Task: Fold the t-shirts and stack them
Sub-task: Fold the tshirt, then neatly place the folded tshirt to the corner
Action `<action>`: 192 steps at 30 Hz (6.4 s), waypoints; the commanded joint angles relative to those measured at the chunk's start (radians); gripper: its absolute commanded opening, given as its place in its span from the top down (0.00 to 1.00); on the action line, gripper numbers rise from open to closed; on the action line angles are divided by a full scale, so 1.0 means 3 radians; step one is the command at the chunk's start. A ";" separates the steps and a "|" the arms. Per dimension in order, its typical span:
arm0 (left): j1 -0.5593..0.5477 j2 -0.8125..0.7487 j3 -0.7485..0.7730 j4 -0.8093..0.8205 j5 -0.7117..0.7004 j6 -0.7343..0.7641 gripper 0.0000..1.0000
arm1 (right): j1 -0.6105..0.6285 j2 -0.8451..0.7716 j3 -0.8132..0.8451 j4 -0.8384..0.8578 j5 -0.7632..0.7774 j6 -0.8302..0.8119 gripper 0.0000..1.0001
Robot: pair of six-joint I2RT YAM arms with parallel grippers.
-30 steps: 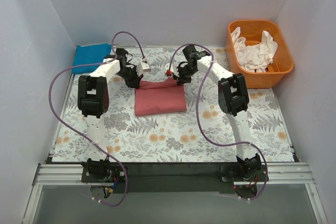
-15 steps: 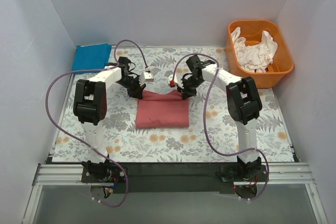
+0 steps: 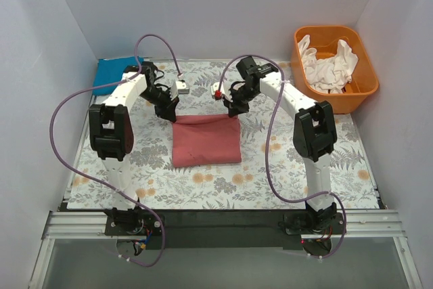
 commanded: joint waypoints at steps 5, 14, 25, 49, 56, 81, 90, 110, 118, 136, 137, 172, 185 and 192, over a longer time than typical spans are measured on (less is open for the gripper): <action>0.0117 0.0468 0.0091 0.0418 -0.0014 -0.0424 0.84 | -0.0012 0.0741 0.0712 -0.0089 0.0211 0.0041 0.86; 0.0163 0.0597 0.0454 0.0850 -0.0045 -0.1013 0.83 | -0.0099 0.0753 0.0801 0.0089 0.0227 0.0420 0.90; 0.0067 0.0407 0.0546 0.0486 -0.0004 -0.0783 0.93 | -0.0181 0.0271 0.0407 0.0115 0.0150 0.0313 0.99; 0.0138 0.0398 0.0695 0.1392 -0.0030 -0.2593 0.64 | -0.0324 0.0339 0.0836 0.0448 0.0520 0.1288 0.21; 0.0133 -0.0292 -0.0439 0.1365 0.1105 -0.3170 0.63 | -0.0248 -0.0122 0.0085 0.0468 -0.0785 0.2107 0.34; 0.0576 -0.0252 -0.2205 0.2134 0.1474 -0.4160 0.65 | -0.0298 0.0205 -0.1561 0.0949 -0.0254 0.2404 0.51; 0.1063 -0.1346 -0.2373 0.2259 0.1045 -0.4397 0.62 | 0.0288 -0.0976 -0.1680 0.1602 0.0270 0.2246 0.44; 0.1140 -0.1720 -0.2839 0.2485 -0.0009 -0.5431 0.46 | 0.1864 -0.0097 -0.1112 0.2329 0.1643 0.1877 0.37; 0.1135 -0.1638 -0.2962 0.2654 -0.0035 -0.5660 0.41 | 0.1859 -0.0010 -0.1357 0.2442 0.1678 0.1847 0.69; 0.0440 -0.1061 -0.3141 0.3953 0.0037 -0.6796 0.17 | 0.1547 -0.0491 -0.1251 0.2498 0.0958 0.2056 0.99; 0.0308 -0.1010 -0.3126 0.3994 0.0017 -0.6842 0.17 | 0.1547 -0.0496 -0.1230 0.2503 0.0937 0.2087 0.99; 0.0015 0.0155 -0.0823 0.2385 -0.0745 -0.5392 1.00 | 0.1231 -0.0643 -0.0953 0.2580 0.0993 0.2583 0.02; 0.0664 0.1409 0.2093 0.1034 -0.1026 -0.3607 1.00 | 0.0745 -0.1324 -0.1613 0.2248 0.1198 0.2307 0.02; 0.0721 0.1069 0.1786 0.1763 -0.1348 -0.3222 1.00 | 0.0699 -0.1340 -0.1690 0.2243 0.1224 0.2251 0.02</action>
